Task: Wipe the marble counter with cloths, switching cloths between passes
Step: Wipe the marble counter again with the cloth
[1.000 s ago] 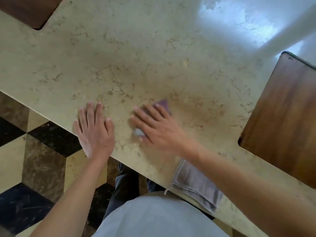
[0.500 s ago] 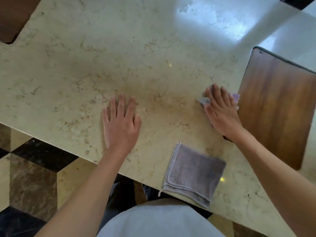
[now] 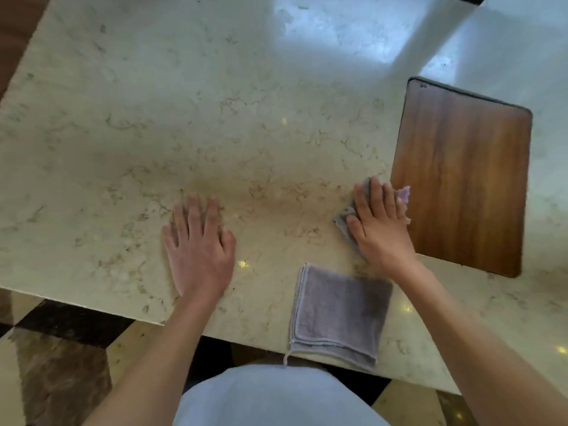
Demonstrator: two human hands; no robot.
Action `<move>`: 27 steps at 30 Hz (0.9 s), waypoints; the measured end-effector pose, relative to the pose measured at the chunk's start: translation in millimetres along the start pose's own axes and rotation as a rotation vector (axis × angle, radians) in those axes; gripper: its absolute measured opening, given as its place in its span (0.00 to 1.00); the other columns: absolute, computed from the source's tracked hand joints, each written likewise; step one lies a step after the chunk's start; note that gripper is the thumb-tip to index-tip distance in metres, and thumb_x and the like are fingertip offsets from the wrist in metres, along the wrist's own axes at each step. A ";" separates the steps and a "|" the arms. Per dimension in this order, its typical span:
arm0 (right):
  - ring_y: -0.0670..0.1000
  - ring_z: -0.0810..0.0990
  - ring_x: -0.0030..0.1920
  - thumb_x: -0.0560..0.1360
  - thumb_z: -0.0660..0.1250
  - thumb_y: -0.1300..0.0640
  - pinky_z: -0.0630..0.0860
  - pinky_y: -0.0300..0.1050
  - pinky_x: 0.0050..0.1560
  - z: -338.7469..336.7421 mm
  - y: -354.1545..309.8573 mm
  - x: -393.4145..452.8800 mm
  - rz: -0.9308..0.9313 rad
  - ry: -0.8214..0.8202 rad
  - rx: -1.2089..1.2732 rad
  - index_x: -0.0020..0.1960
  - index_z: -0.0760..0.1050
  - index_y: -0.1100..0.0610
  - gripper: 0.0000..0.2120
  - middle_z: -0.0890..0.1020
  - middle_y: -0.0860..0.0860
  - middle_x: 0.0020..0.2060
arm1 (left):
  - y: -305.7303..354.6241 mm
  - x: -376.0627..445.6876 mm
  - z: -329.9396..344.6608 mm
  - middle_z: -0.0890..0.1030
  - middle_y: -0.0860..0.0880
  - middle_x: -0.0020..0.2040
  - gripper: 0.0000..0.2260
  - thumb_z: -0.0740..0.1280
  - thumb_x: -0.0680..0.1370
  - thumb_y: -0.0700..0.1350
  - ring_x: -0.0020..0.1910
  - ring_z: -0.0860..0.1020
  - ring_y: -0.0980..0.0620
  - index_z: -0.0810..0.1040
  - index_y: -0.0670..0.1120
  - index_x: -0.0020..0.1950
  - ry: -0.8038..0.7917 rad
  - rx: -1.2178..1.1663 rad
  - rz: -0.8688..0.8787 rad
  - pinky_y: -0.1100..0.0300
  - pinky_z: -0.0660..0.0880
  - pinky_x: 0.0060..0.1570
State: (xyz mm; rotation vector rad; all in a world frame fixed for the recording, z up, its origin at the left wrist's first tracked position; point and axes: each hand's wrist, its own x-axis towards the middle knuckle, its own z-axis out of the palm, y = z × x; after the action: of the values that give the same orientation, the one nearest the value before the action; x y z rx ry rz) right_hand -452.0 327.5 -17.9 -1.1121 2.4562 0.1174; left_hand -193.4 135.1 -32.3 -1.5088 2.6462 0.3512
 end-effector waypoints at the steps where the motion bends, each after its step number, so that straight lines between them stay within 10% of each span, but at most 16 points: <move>1: 0.56 0.25 0.78 0.79 0.32 0.37 0.29 0.55 0.78 3.9 -13.1 -6.5 0.028 -0.007 0.010 0.78 0.27 0.49 0.33 0.26 0.51 0.77 | 0.4 1.0 -0.4 0.51 0.46 0.83 0.27 0.49 0.82 0.55 0.81 0.49 0.42 0.51 0.52 0.82 0.001 0.005 -0.001 0.39 0.49 0.77; 7: 0.54 0.33 0.80 0.81 0.41 0.39 0.33 0.57 0.78 7.1 -138.3 12.0 -0.069 0.003 0.057 0.82 0.40 0.48 0.32 0.36 0.47 0.81 | -0.2 2.5 -6.0 0.56 0.44 0.82 0.27 0.51 0.82 0.54 0.81 0.53 0.40 0.56 0.50 0.81 -0.005 -0.054 0.013 0.39 0.51 0.77; 12: 0.58 0.60 0.80 0.82 0.48 0.41 0.54 0.59 0.79 24.1 -202.8 -5.8 -0.199 0.065 0.066 0.80 0.61 0.48 0.28 0.64 0.50 0.79 | -30.3 8.5 -30.2 0.63 0.45 0.79 0.21 0.59 0.82 0.47 0.78 0.59 0.47 0.68 0.46 0.75 -0.025 -0.359 0.071 0.47 0.54 0.75; 19: 0.60 0.53 0.81 0.78 0.39 0.43 0.47 0.60 0.80 14.7 -189.1 7.2 0.536 0.236 0.189 0.82 0.50 0.58 0.36 0.55 0.58 0.81 | -156.9 105.5 -58.6 0.62 0.39 0.79 0.24 0.55 0.81 0.50 0.79 0.56 0.39 0.64 0.44 0.76 0.018 -0.077 0.224 0.39 0.52 0.75; 27: 0.54 0.60 0.80 0.83 0.56 0.45 0.58 0.57 0.79 42.6 -390.4 7.8 -0.198 0.269 0.202 0.78 0.66 0.51 0.25 0.66 0.48 0.78 | -193.3 136.0 -57.5 0.63 0.40 0.79 0.27 0.53 0.80 0.54 0.78 0.60 0.37 0.65 0.46 0.77 0.011 0.033 0.317 0.39 0.56 0.72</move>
State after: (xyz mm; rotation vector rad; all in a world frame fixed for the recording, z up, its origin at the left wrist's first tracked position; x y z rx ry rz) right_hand -155.5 70.1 -20.0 -1.3441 2.4974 -0.3545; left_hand -94.8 -87.4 -31.6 -1.0826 2.8837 0.3158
